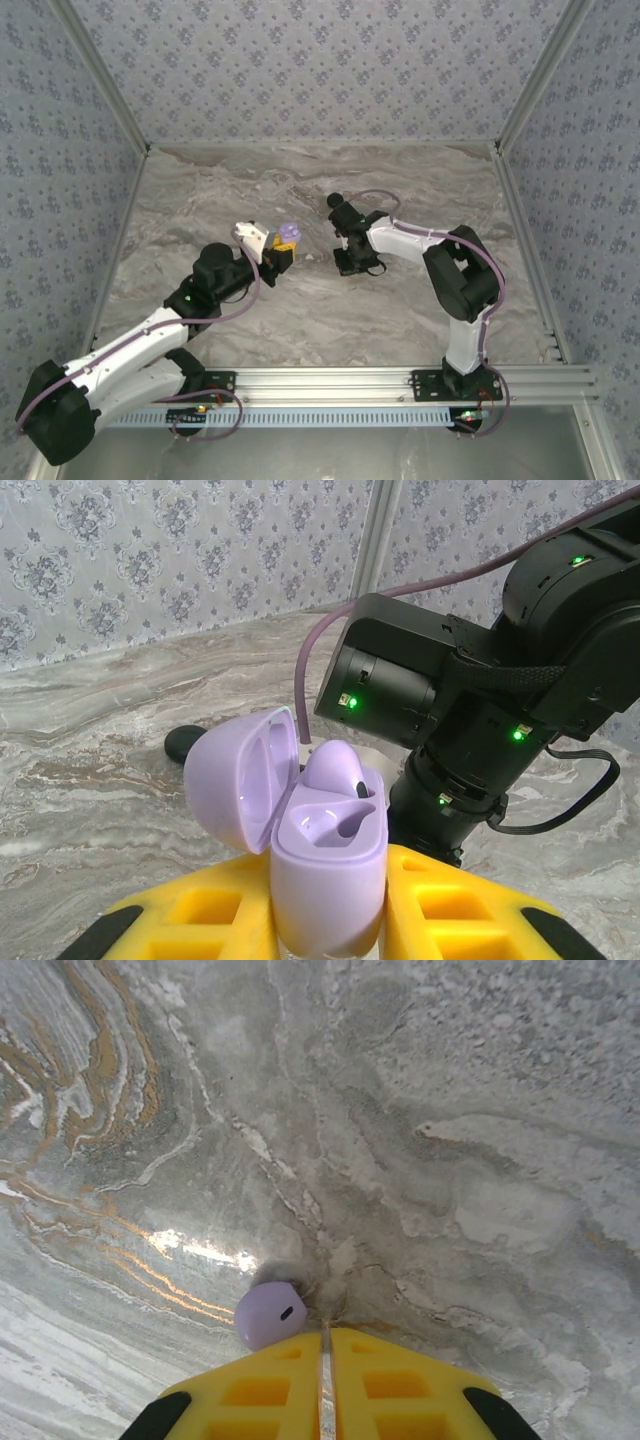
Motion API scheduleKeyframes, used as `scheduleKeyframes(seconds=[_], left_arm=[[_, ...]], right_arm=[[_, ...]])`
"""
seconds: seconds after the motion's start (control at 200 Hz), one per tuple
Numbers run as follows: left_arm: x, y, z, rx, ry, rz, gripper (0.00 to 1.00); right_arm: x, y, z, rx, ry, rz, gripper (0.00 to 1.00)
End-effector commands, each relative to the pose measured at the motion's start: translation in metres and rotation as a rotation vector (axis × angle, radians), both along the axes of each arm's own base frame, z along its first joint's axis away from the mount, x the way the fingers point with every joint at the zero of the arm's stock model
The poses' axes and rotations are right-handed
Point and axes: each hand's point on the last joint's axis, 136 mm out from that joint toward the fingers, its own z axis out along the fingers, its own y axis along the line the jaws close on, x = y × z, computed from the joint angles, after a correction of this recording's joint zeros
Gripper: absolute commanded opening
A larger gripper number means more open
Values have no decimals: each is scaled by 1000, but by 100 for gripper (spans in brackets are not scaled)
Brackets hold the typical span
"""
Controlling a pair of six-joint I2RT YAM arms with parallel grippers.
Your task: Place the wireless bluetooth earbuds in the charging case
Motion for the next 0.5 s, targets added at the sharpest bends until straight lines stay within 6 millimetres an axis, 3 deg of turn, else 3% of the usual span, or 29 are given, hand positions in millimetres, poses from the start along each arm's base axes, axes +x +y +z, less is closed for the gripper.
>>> scheduleKeyframes(seconds=[0.0,0.275,0.495], left_arm=[[0,-2,9,-19,-20,-3,26],[0,-2,10,-22,-20,-3,26],[0,-2,10,-22,-18,-2,26]], right_arm=[[3,-3,9,-29,-23,-15,12],[5,2,38,4,-87,18,21],[5,17,37,45,-65,101,38]])
